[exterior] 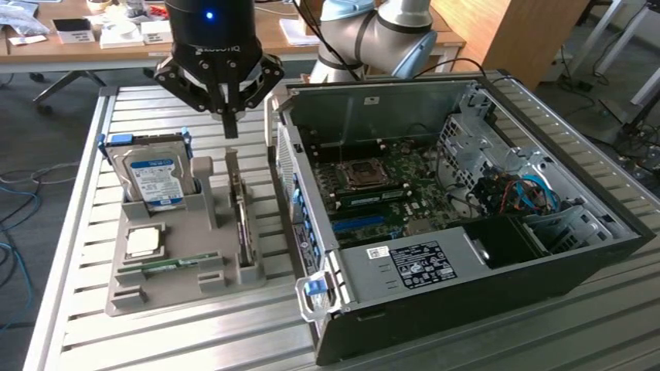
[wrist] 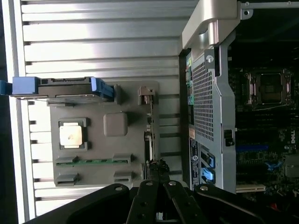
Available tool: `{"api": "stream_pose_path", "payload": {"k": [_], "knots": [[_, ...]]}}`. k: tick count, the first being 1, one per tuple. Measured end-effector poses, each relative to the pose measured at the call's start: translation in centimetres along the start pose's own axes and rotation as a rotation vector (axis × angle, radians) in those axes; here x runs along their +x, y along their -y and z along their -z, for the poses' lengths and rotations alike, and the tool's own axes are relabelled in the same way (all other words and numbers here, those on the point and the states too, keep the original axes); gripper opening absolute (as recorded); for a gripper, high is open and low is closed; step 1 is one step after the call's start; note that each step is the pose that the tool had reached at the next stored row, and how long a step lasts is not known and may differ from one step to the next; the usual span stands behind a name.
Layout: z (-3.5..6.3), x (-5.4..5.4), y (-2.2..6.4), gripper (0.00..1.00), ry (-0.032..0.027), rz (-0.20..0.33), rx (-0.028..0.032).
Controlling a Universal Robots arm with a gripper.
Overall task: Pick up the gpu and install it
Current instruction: 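Reach for the gpu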
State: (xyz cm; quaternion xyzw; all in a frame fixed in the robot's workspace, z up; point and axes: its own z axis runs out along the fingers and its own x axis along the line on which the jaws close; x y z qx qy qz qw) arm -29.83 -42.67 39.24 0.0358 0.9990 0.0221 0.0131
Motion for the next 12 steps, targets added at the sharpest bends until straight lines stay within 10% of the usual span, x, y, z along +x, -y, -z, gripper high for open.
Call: {"api": "stream_pose_path", "payload": {"k": [12], "knots": [[-0.01,0.18,0.88,0.11,0.0,0.0,0.0]]}}
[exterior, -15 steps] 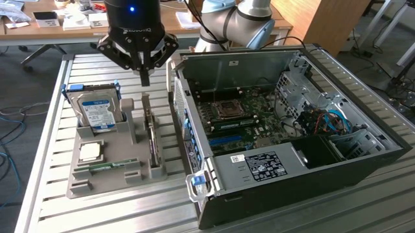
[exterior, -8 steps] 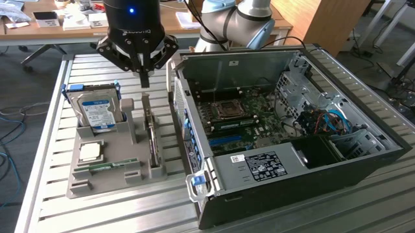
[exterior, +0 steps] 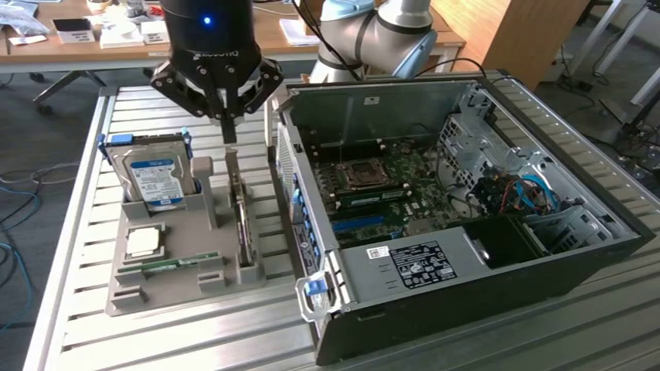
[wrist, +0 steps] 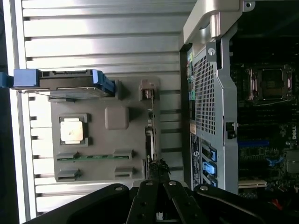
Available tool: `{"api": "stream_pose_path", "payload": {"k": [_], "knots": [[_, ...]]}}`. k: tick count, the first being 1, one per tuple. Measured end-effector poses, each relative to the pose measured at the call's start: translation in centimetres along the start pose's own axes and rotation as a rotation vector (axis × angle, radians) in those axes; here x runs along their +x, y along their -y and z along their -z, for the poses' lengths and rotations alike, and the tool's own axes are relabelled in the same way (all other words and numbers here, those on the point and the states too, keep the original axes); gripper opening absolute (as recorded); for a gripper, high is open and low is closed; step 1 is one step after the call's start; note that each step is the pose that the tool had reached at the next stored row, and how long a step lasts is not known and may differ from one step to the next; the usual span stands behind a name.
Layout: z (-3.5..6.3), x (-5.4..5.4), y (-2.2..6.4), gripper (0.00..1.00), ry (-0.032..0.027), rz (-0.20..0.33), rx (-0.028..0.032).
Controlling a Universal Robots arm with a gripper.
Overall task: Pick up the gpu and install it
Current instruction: 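Reach for the gpu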
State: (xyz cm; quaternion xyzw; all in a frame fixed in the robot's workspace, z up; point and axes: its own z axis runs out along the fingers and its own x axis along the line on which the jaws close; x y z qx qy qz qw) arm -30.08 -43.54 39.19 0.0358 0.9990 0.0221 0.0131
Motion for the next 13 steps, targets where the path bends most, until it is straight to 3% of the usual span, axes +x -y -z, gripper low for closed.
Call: {"api": "stream_pose_path", "payload": {"k": [13], "knots": [[-0.85,0.13,0.6,0.11,0.0,0.001,0.0]]}}
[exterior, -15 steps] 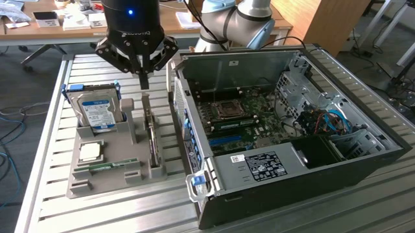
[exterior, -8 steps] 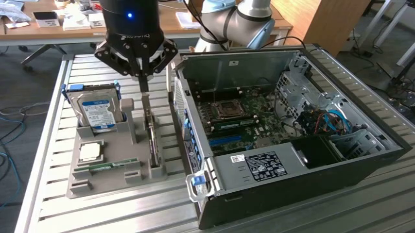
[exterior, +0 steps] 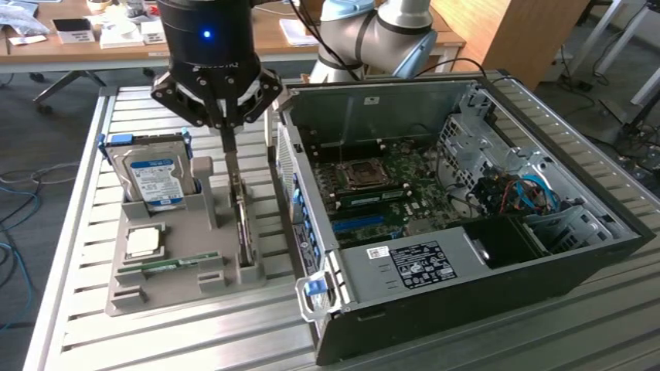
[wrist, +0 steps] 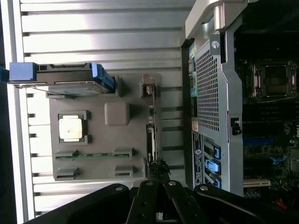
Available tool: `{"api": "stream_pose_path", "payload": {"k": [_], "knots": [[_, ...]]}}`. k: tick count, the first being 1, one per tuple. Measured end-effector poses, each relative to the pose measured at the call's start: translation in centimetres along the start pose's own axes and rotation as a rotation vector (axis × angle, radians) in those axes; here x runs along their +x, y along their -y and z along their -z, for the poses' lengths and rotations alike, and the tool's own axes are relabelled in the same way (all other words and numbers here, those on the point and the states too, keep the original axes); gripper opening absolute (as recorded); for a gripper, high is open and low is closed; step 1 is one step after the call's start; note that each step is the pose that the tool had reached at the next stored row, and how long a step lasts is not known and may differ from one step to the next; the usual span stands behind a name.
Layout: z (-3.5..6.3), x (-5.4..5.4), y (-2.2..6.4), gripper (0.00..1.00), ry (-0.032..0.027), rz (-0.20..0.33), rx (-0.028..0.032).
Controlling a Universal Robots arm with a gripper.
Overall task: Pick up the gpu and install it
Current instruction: 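Reach for the gpu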
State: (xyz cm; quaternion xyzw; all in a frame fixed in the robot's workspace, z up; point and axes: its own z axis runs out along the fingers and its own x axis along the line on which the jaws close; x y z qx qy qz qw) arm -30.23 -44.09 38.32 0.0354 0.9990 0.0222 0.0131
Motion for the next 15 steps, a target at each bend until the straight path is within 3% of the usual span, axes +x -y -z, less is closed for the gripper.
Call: {"api": "stream_pose_path", "payload": {"k": [15], "knots": [[-0.62,0.09,0.32,0.11,-0.0001,0.001,0.0001]]}}
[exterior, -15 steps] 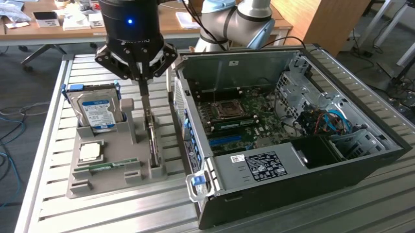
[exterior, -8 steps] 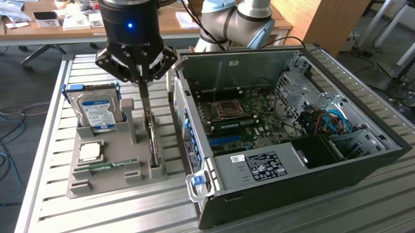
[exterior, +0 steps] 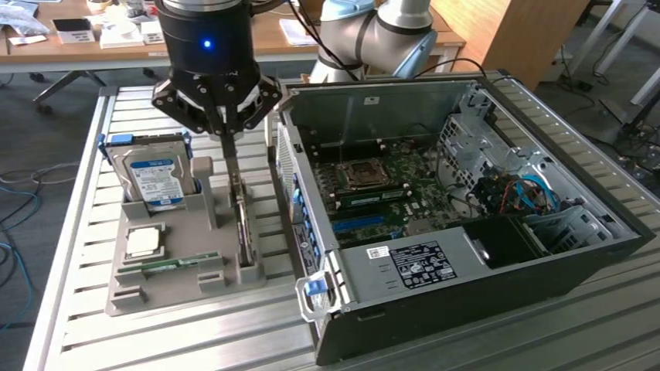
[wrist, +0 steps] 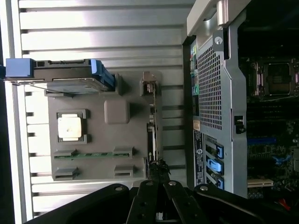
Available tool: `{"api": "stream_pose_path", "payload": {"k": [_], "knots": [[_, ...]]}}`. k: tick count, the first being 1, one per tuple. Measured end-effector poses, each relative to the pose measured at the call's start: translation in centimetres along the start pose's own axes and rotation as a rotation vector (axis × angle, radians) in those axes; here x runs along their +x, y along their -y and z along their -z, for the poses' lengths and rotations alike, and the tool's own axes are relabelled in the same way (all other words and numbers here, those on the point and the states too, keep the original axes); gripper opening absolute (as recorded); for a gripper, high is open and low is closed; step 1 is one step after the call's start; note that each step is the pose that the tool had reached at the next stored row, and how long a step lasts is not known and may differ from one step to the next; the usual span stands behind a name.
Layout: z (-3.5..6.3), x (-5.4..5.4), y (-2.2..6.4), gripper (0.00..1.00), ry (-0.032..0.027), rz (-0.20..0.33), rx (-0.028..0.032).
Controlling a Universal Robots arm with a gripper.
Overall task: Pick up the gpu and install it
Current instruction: 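Reach for the gpu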
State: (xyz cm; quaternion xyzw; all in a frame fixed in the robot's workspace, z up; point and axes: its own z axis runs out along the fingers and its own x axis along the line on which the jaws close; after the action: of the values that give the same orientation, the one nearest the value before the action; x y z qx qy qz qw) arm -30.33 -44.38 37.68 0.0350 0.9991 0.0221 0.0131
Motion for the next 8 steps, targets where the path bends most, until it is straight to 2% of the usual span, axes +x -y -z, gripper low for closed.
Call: {"api": "stream_pose_path", "payload": {"k": [8], "knots": [[0.01,0.12,0.74,0.11,0.0,0.0,0.0]]}}
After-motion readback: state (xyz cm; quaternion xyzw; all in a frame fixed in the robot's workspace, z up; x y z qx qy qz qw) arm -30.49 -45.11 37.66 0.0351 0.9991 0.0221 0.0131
